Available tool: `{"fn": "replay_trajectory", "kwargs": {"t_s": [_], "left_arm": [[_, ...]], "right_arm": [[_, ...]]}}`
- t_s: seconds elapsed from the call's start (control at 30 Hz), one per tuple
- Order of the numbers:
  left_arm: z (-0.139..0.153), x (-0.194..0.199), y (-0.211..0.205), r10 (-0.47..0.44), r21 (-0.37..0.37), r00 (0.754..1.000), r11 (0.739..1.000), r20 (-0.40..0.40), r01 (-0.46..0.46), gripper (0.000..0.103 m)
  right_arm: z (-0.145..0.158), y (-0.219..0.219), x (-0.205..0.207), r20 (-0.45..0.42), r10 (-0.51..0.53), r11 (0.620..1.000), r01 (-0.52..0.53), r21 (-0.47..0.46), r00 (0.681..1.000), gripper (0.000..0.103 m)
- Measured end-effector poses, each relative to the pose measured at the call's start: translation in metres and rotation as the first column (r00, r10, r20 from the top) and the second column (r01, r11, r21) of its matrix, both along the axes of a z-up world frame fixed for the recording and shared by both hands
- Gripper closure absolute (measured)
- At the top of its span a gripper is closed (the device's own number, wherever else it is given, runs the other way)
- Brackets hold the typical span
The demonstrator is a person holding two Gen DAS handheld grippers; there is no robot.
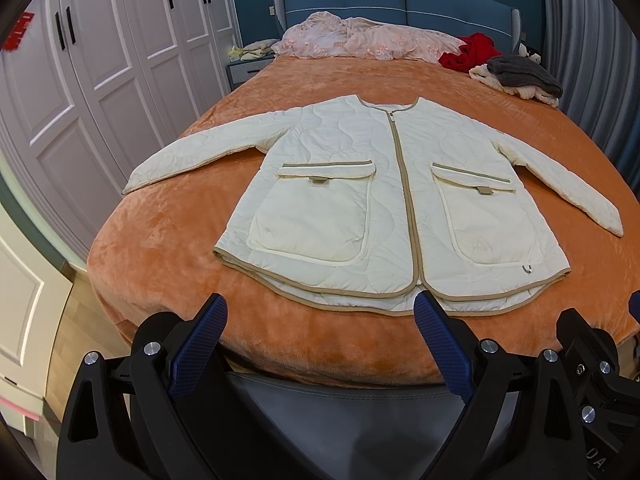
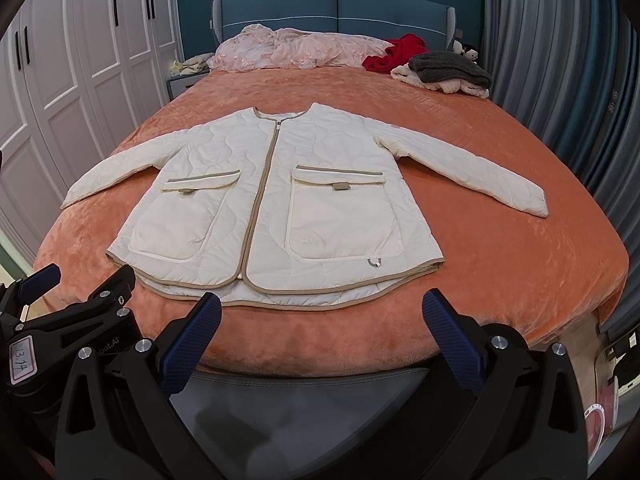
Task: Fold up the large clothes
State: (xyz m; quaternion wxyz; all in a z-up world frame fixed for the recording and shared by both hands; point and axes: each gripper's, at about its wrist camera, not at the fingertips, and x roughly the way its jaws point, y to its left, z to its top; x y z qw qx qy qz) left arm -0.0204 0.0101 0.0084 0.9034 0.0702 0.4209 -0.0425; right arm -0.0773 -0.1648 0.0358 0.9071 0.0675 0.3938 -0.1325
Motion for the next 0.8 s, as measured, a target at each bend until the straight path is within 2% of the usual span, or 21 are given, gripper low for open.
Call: {"fn": "replay_trajectory", "kwargs": {"t_s": [0.8], "left_arm": [[0.0009, -0.0007, 0.0007, -0.001, -0.001, 1.0, 1.0, 0.001, 0.001, 0.011]], "right_arm": [[0.0004, 0.0004, -0.0005, 0.0, 0.001, 1.0, -0.001, 0.002, 1.0, 0.005]]}}
